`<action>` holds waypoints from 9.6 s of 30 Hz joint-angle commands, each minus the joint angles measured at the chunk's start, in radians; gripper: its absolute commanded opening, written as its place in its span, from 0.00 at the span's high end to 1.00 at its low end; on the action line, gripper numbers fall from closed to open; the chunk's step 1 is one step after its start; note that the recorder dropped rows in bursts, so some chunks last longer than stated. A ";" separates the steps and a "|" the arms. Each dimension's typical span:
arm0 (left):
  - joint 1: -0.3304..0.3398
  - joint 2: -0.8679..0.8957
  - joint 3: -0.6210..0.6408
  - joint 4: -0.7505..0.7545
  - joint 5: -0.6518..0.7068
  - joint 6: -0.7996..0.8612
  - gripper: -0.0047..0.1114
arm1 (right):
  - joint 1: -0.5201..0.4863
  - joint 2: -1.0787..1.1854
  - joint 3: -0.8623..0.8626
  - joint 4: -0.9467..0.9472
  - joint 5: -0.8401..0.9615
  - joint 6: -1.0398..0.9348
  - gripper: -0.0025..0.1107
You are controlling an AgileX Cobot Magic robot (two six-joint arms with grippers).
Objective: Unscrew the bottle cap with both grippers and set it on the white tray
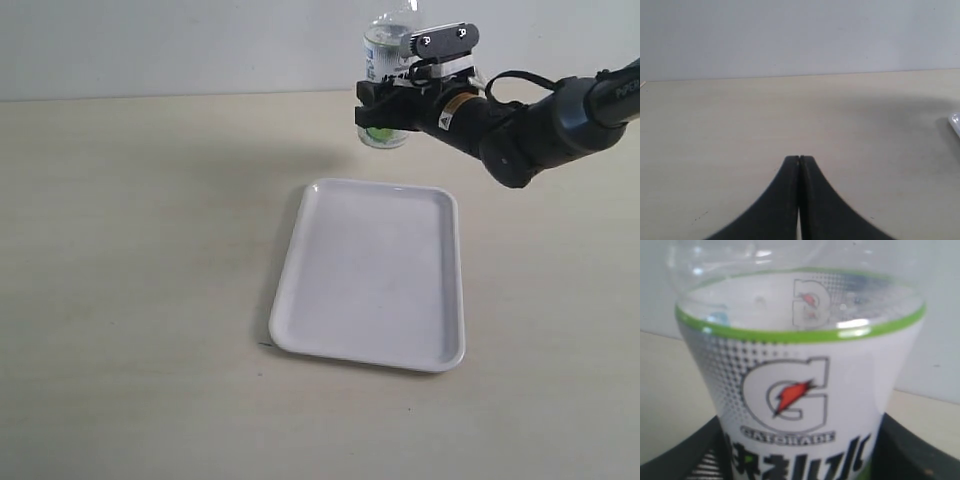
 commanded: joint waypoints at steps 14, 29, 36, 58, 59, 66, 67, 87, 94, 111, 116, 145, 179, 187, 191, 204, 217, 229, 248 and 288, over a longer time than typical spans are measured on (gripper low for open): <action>-0.006 -0.006 -0.001 -0.007 -0.010 -0.004 0.96 | -0.083 -0.220 -0.001 -0.487 0.168 0.358 0.98; -0.006 -0.006 -0.001 -0.007 -0.010 -0.004 0.96 | -0.134 -0.446 0.211 -0.948 0.293 0.722 0.98; -0.006 -0.006 -0.001 -0.007 -0.010 -0.004 0.96 | -0.134 -0.308 -0.005 -1.305 0.210 0.993 0.98; -0.006 -0.006 -0.001 0.070 -0.017 0.181 0.96 | -0.134 -0.185 -0.170 -1.383 0.080 1.139 0.98; -0.006 -0.006 -0.001 0.070 -0.017 0.181 0.96 | -0.134 -0.187 -0.170 -1.383 0.068 1.141 0.98; -0.006 -0.006 -0.001 0.070 -0.027 0.184 0.96 | -0.134 -0.187 -0.172 -1.383 0.085 1.141 0.98; -0.006 -0.006 -0.001 0.063 -0.035 0.171 0.96 | -0.134 -0.187 -0.172 -1.383 0.100 1.129 0.98; -0.007 -0.006 -0.001 -0.524 -0.588 -0.291 0.96 | -0.134 -0.119 -0.212 -1.383 0.156 1.073 0.98; -0.007 -0.006 -0.001 -0.607 -0.750 -0.278 0.96 | -0.134 -0.118 -0.212 -1.380 0.168 1.071 0.98; -0.007 0.563 -0.201 -0.187 -0.709 -0.669 0.96 | -0.134 -0.118 -0.212 -1.365 0.172 1.057 0.98; -0.007 0.981 -0.536 0.451 -0.701 -1.131 0.96 | -0.134 -0.118 -0.212 -1.365 0.172 1.050 0.98; -0.040 2.156 -1.859 1.874 -1.506 -2.159 0.96 | -0.134 -0.090 -0.212 -1.379 0.134 0.841 0.98; -0.288 2.109 -1.865 1.811 0.066 -0.927 0.96 | -0.134 -0.090 -0.212 -1.375 0.119 0.808 0.98; -0.288 2.113 -1.865 0.847 0.250 -0.112 0.96 | -0.134 -0.090 -0.212 -1.365 0.116 0.806 0.98; -0.288 2.113 -1.907 0.410 0.390 0.228 0.96 | -0.134 -0.090 -0.212 -1.365 0.121 0.802 0.98; -0.275 2.171 -2.160 -0.483 0.625 0.749 0.96 | -0.134 -0.089 -0.212 -1.365 0.121 0.687 0.98; -0.193 2.285 -2.233 -0.837 0.780 0.786 0.96 | -0.134 -0.089 -0.212 -1.383 0.142 0.676 0.98; -0.197 2.332 -2.356 -0.853 0.867 0.620 0.96 | -0.134 -0.089 -0.212 -1.383 0.163 0.590 0.98; -0.247 2.332 -2.349 -0.743 0.743 0.695 0.50 | -0.134 -0.072 -0.212 -1.383 0.186 0.500 0.98; -0.308 2.365 -2.281 -0.838 0.815 1.458 0.41 | -0.134 -0.053 -0.212 -1.383 0.202 0.458 0.98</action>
